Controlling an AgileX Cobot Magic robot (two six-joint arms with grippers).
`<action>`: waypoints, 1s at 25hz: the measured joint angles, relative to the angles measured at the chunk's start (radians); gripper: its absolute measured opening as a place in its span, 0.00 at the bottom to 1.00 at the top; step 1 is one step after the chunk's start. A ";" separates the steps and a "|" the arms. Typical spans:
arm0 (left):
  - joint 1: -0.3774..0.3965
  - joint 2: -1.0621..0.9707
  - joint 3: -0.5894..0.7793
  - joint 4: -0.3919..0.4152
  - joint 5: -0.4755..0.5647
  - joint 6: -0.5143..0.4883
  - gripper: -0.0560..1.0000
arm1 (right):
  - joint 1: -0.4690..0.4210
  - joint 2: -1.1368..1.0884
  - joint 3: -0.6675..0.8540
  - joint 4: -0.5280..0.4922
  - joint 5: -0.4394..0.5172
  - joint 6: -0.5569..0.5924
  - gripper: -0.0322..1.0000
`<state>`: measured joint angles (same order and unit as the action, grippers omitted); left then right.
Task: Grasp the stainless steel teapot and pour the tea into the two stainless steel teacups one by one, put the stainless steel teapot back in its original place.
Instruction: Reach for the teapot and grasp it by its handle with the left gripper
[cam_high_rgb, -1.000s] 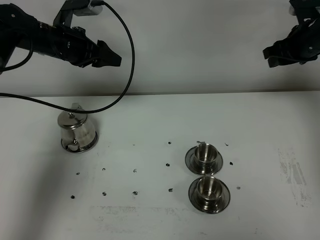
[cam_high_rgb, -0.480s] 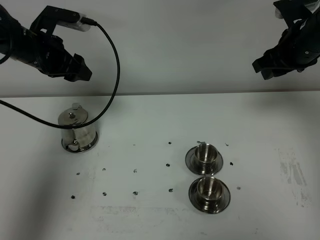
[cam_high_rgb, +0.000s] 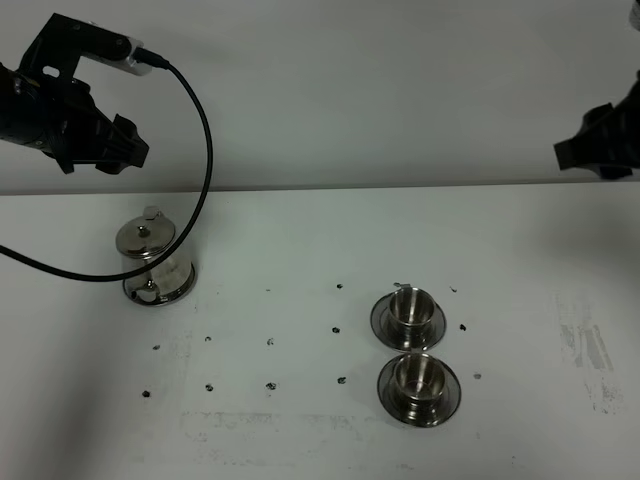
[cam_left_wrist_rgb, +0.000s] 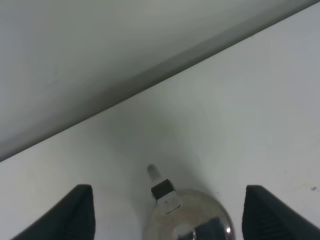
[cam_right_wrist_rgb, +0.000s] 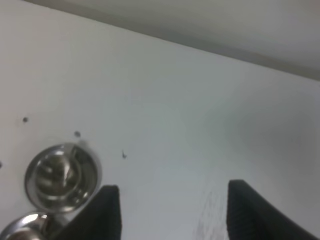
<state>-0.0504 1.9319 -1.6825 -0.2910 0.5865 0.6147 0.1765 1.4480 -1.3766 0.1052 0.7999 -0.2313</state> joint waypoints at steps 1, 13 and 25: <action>0.000 0.000 0.003 0.001 -0.005 0.000 0.64 | 0.000 -0.054 0.052 0.000 -0.011 0.006 0.47; 0.007 -0.001 0.005 0.095 -0.016 -0.045 0.64 | 0.000 -0.666 0.405 0.062 0.051 0.049 0.46; 0.010 -0.001 0.005 0.158 -0.015 -0.109 0.64 | 0.000 -1.158 0.677 0.076 0.154 0.051 0.40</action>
<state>-0.0403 1.9311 -1.6779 -0.1331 0.5711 0.5053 0.1765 0.2900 -0.6994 0.1812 0.9540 -0.1799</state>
